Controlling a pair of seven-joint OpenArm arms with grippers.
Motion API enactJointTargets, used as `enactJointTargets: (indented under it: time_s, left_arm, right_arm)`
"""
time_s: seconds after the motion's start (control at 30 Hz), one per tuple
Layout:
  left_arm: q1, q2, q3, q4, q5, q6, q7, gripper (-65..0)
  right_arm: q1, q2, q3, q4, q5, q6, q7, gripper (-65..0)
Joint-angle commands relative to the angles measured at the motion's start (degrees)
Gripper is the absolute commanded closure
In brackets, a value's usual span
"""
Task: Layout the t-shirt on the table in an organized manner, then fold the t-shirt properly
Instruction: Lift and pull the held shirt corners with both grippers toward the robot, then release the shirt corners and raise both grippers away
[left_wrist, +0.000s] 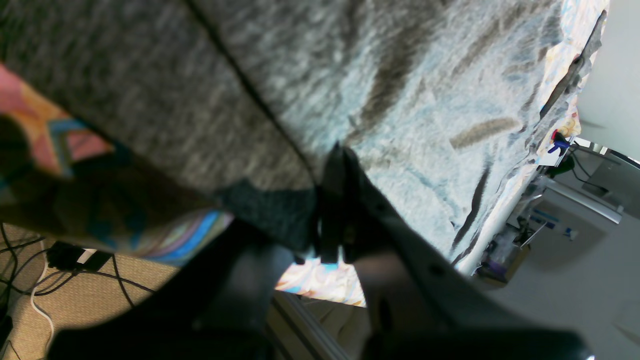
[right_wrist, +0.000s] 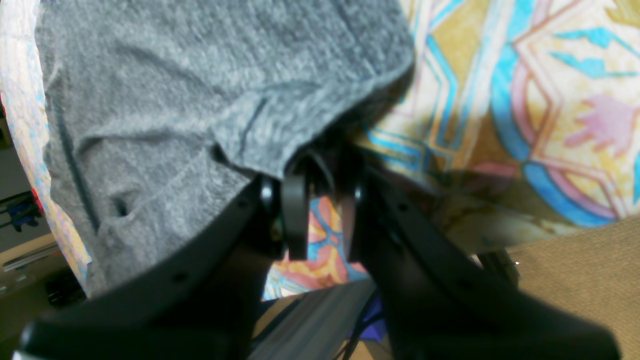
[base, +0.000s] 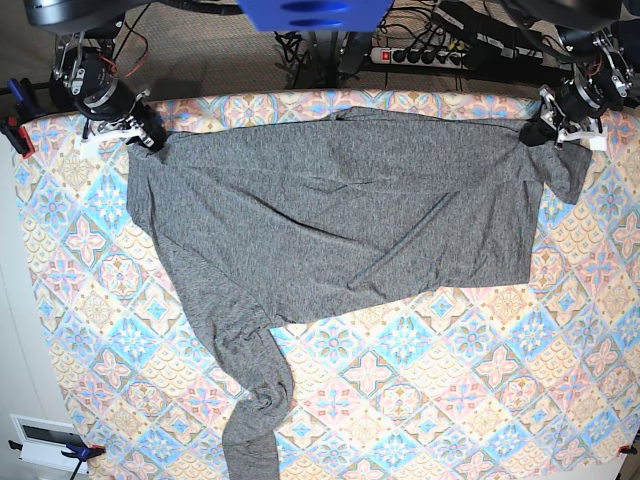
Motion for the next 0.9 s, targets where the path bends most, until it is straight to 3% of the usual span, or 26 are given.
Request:
enactJointTargets:
  time_s: [0.0,0.27,0.57,0.7,0.87]
  left_arm:
    - [0.8,0.3,0.6,-0.4,5.2,1.6,1.2,0.0]
    - [0.8,0.2,0.7,-0.4,5.4,1.6,1.3,0.0]
    - [0.8,0.5,0.7,-0.4,5.4,1.6,1.2,-27.8]
    - [1.0,0.6,0.7,-0.4,5.4,1.6,1.2,-34.5]
    - [1.0,0.6,0.6,-0.4,5.3,1.6,1.2,-37.0]
  right_arm:
    - [-0.4,0.9,0.4,0.8,0.0,0.0,-0.4,-11.4]
    - [-0.3,1.0,3.3,0.8,0.0,0.0,-4.3,-11.4]
    - [-0.6,1.0,8.6,1.4,0.2,0.0,-6.3,-11.5]
    - [-2.2,1.0,11.1,1.6,0.3,0.0,-6.2,-11.5]
    - [-2.3,1.0,15.8,4.6,0.3,0.0,-6.2,-11.5]
